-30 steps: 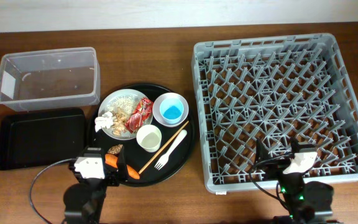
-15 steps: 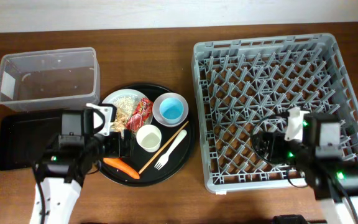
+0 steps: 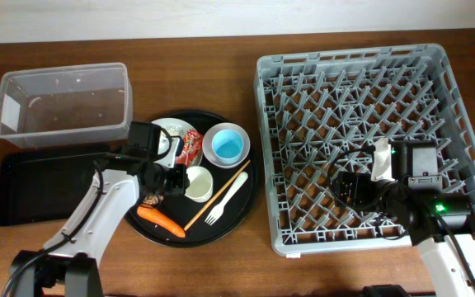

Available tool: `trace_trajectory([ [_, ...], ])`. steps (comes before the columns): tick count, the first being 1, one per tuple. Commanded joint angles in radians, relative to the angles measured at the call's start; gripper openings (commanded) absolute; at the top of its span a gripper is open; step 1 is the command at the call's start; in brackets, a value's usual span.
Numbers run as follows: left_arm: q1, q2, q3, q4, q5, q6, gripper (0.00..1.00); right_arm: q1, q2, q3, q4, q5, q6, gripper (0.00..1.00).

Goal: Sort waste into correct bins and load items into the dishwasher rack
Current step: 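Grasp the white cup with the left gripper and lift it toward the right gripper, then pass the white cup from the left gripper to the right gripper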

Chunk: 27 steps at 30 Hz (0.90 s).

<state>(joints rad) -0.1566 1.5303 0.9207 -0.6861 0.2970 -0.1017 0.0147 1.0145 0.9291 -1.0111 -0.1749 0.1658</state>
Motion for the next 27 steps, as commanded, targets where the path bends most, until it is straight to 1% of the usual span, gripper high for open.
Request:
trace_trajectory([
  [1,-0.012,0.008,0.013,0.0,0.022,0.001,0.0,0.005,-0.001,0.019,0.001,0.006,0.008,0.99],
  [3,-0.011,-0.005,0.023,-0.033,0.022,0.001,0.01,0.005,-0.001,0.019,0.001,0.006,0.008,0.99],
  [5,-0.011,-0.04,0.083,-0.142,0.042,0.002,0.0,0.005,-0.001,0.019,-0.011,0.002,0.006,0.99],
  [6,-0.011,-0.062,0.117,-0.192,0.093,0.002,0.0,0.005,-0.001,0.019,-0.01,0.002,-0.003,0.99],
  [7,-0.011,-0.081,0.155,-0.235,0.188,0.014,0.0,0.005,-0.001,0.019,-0.006,0.002,-0.003,0.99],
  [8,-0.011,-0.11,0.179,-0.243,0.299,0.04,0.0,0.005,-0.001,0.02,0.006,0.001,-0.003,0.99],
  [9,-0.011,-0.127,0.195,-0.234,0.385,0.04,0.0,0.005,-0.001,0.022,0.032,-0.001,-0.005,0.99],
  [10,-0.011,-0.138,0.202,-0.208,0.472,0.04,0.0,0.005,-0.001,0.026,0.062,-0.031,-0.047,0.99],
  [11,-0.011,-0.145,0.202,-0.118,0.634,0.04,0.0,0.005,0.0,0.032,0.119,-0.162,-0.145,0.99],
  [12,-0.011,-0.142,0.201,-0.04,0.715,0.039,0.0,0.005,0.008,0.034,0.174,-0.352,-0.228,0.99],
  [13,-0.019,-0.134,0.201,0.06,0.746,0.013,0.0,0.005,0.023,0.034,0.213,-0.515,-0.268,0.99],
  [14,-0.036,-0.118,0.2,0.156,0.747,-0.07,0.0,0.005,0.05,0.033,0.261,-0.687,-0.28,0.99],
  [15,-0.053,-0.102,0.2,0.204,0.747,-0.122,0.0,0.005,0.075,0.033,0.305,-0.827,-0.29,0.99],
  [16,-0.085,-0.073,0.2,0.264,0.766,-0.183,0.0,0.005,0.103,0.033,0.36,-0.929,-0.29,0.99],
  [17,-0.114,-0.048,0.2,0.301,0.816,-0.199,0.0,0.005,0.125,0.033,0.4,-0.993,-0.29,0.99],
  [19,-0.136,-0.008,0.2,0.33,0.899,-0.202,0.0,0.005,0.146,0.033,0.457,-1.061,-0.29,0.99],
  [22,-0.135,0.006,0.2,0.339,0.917,-0.204,0.0,0.005,0.149,0.033,0.488,-1.138,-0.29,0.99],
  [24,-0.135,0.007,0.2,0.451,1.004,-0.262,0.0,0.005,0.155,0.028,0.484,-1.123,-0.29,0.99],
  [25,-0.135,0.007,0.201,0.521,1.025,-0.32,0.0,0.005,0.161,0.028,0.484,-1.123,-0.29,0.99],
  [26,-0.136,0.007,0.2,0.557,1.027,-0.367,0.0,0.005,0.167,0.028,0.484,-1.125,-0.29,0.99],
  [27,-0.138,0.007,0.2,0.563,1.028,-0.377,0.0,0.005,0.171,0.028,0.484,-1.124,-0.29,0.99],
])
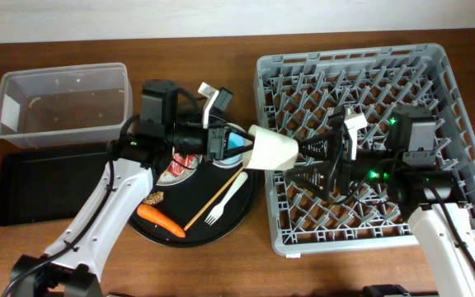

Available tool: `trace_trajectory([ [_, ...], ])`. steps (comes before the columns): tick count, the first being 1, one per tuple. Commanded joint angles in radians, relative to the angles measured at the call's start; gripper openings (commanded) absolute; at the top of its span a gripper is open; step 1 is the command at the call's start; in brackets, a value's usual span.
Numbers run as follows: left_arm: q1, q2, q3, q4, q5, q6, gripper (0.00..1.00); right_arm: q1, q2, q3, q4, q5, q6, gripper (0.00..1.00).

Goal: Sort waste into correct bins and load items into the dishwasher rack
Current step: 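Pass the white cup from the left gripper to the right gripper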

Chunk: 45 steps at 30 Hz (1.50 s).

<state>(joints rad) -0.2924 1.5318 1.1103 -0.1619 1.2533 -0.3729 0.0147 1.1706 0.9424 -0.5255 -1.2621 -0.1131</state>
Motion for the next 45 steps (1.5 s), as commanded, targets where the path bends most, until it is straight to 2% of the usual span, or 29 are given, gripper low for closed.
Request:
trace_trajectory([
  [1,-0.003,0.005,0.011,0.038,0.08,-0.106,0.0,0.005,0.016,0.015,0.0,-0.038,-0.011,0.99],
  [11,-0.013,0.005,0.011,0.038,0.09,-0.113,0.0,0.043,0.016,0.015,0.06,-0.07,-0.011,0.99],
  [16,-0.013,0.005,0.011,0.034,0.089,-0.113,0.0,0.052,0.016,0.015,0.096,-0.07,-0.01,0.94],
  [18,-0.013,0.005,0.011,0.034,0.089,-0.113,0.0,0.052,0.016,0.015,0.097,-0.071,-0.01,0.88],
  [19,-0.013,0.005,0.011,0.034,0.089,-0.113,0.0,0.052,0.016,0.015,0.097,-0.071,-0.01,0.81],
  [20,-0.013,0.005,0.011,0.034,0.089,-0.113,0.0,0.052,0.016,0.015,0.097,-0.071,-0.01,0.8],
  [22,-0.014,0.005,0.011,0.034,0.088,-0.136,0.0,0.052,0.016,0.015,0.097,-0.07,-0.011,0.69],
  [28,-0.044,0.005,0.011,0.035,0.079,-0.139,0.0,0.051,0.016,0.015,0.097,-0.07,-0.01,0.58],
  [32,-0.06,0.005,0.011,0.034,0.056,-0.139,0.0,0.051,0.016,0.015,0.098,-0.07,-0.01,0.59],
  [34,-0.063,0.005,0.011,0.033,0.056,-0.139,0.0,0.051,0.016,0.015,0.127,-0.07,-0.01,0.64],
  [41,-0.066,0.005,0.011,0.03,0.055,-0.139,0.0,0.051,0.016,0.015,0.201,-0.07,-0.006,0.66],
  [45,-0.068,0.005,0.011,0.03,0.048,-0.139,0.0,0.051,0.016,0.015,0.236,-0.07,-0.006,0.74],
])
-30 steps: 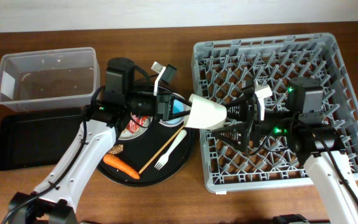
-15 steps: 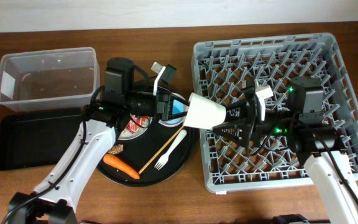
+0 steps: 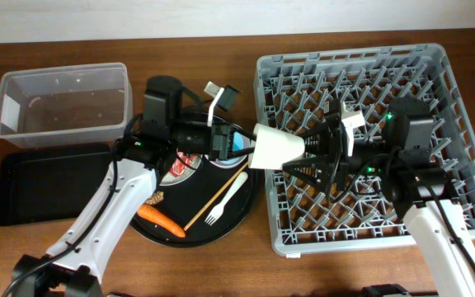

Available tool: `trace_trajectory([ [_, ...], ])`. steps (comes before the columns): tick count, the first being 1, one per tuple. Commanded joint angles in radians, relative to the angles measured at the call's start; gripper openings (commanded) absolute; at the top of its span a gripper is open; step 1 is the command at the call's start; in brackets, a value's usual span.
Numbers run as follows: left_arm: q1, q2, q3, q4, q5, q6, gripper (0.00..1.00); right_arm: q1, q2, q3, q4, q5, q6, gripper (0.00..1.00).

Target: Sort waste into correct bins and load items into the dishwasher rack

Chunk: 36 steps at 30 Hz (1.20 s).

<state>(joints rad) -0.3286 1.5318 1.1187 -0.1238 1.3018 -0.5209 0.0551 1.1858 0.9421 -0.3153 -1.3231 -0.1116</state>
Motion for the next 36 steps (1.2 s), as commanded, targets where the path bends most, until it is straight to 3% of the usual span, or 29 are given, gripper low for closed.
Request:
trace_trajectory([
  [1,-0.032,0.005,0.002,-0.008,0.0,0.009,0.0,0.011,0.001,0.016,0.029,-0.009,-0.008,0.75],
  [13,-0.031,0.005,0.002,0.012,-0.019,0.008,0.0,0.011,0.001,0.015,-0.029,-0.009,-0.008,0.75],
  [19,-0.031,0.005,0.002,0.012,-0.031,0.009,0.01,0.011,0.001,0.015,-0.037,-0.009,-0.007,0.57],
  [24,-0.021,0.005,0.002,0.011,-0.098,0.043,0.15,0.011,0.001,0.015,-0.089,0.018,0.003,0.47],
  [27,0.025,0.005,0.002,-0.097,-0.217,0.099,0.15,0.011,0.001,0.016,-0.113,0.153,0.138,0.43],
  [29,0.065,0.005,0.002,-0.325,-0.501,0.22,0.15,0.011,0.001,0.016,-0.15,0.295,0.203,0.41],
  [31,0.094,0.005,0.002,-0.502,-0.803,0.25,0.15,0.01,0.001,0.042,-0.292,0.53,0.206,0.41],
  [32,0.106,0.005,0.002,-0.555,-0.881,0.25,0.15,0.009,0.001,0.077,-0.388,0.665,0.206,0.41],
  [36,0.129,0.005,0.002,-0.671,-0.98,0.25,0.15,-0.011,0.001,0.31,-0.755,1.173,0.237,0.39],
])
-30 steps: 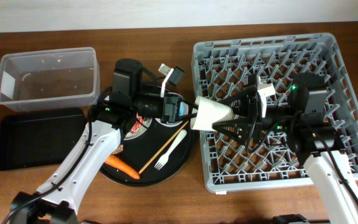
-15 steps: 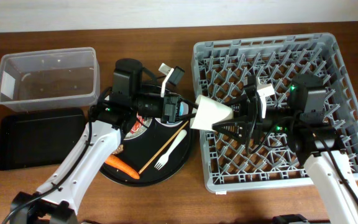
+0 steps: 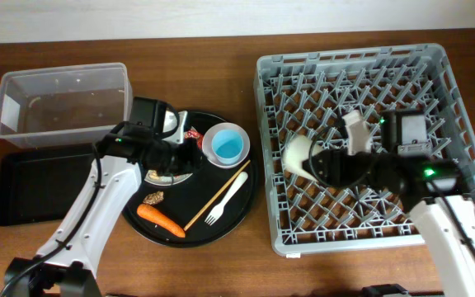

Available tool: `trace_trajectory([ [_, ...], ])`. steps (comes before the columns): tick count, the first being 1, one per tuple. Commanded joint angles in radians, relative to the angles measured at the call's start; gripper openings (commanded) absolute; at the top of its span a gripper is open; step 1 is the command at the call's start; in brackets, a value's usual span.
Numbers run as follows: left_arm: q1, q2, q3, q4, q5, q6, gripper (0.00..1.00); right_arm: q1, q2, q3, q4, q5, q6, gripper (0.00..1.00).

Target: Sort waste into correct bins and load items into the dishwasher rack

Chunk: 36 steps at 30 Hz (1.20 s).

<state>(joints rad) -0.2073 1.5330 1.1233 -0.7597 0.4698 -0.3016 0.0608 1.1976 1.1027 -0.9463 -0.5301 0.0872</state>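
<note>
The white cup lies on its side low over the left part of the grey dishwasher rack, with my right gripper shut on it. My left gripper hovers over the white plate on the round black tray, open with nothing in it. On that tray are a blue cup, a white fork, a wooden stick, a carrot, a small brown scrap and a red wrapper.
A clear plastic bin stands at the back left. A flat black tray lies in front of it. The rack's upright tines fill its floor.
The white cup passed from my left gripper to my right one. The right gripper has brought it down into the rack's left side. The left arm has drawn back over the plate.
My left gripper was at the white cup on the round tray while the right one sat low in the rack. Then the left held the cup out toward the rack with the right gripper meeting it. Now the right gripper holds it in the rack.
</note>
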Motion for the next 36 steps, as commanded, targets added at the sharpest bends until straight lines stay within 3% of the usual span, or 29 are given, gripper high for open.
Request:
trace_trajectory([
  [1,0.008,0.004,-0.002,-0.049,-0.166,0.031,0.15,-0.047,-0.011,0.202,-0.196,0.436,0.053,0.4],
  [6,0.008,0.004,-0.002,-0.11,-0.235,0.031,0.15,-0.338,0.019,0.284,-0.313,0.522,0.052,0.4],
  [10,0.008,0.004,-0.002,-0.11,-0.235,0.031,0.15,-0.598,0.182,0.284,-0.351,0.553,0.05,0.4],
  [13,0.008,0.004,-0.002,-0.109,-0.235,0.031,0.15,-0.681,0.293,0.284,-0.347,0.55,0.053,0.4],
  [18,0.008,0.004,-0.002,-0.109,-0.235,0.031,0.15,-0.696,0.382,0.283,-0.327,0.536,0.053,0.48],
  [23,0.007,0.004,-0.002,-0.11,-0.234,0.031,0.18,-0.696,0.401,0.283,-0.314,0.499,0.053,0.83],
  [24,0.007,0.004,-0.002,-0.11,-0.235,0.031,0.2,-0.696,0.401,0.283,-0.314,0.479,0.053,0.86],
  [27,0.007,0.004,-0.002,-0.109,-0.23,0.031,0.29,-0.696,0.4,0.283,-0.319,0.447,0.053,0.85],
  [31,0.007,0.004,0.03,-0.071,-0.223,0.042,0.46,-0.669,0.376,0.284,-0.329,0.183,-0.046,0.84],
  [33,0.0,0.005,0.033,0.031,-0.225,0.073,0.59,-0.591,0.321,0.284,-0.329,0.045,-0.149,0.83],
  [36,-0.029,0.042,0.033,0.151,-0.224,0.072,0.6,-0.41,0.235,0.283,-0.313,0.029,-0.161,0.85],
])
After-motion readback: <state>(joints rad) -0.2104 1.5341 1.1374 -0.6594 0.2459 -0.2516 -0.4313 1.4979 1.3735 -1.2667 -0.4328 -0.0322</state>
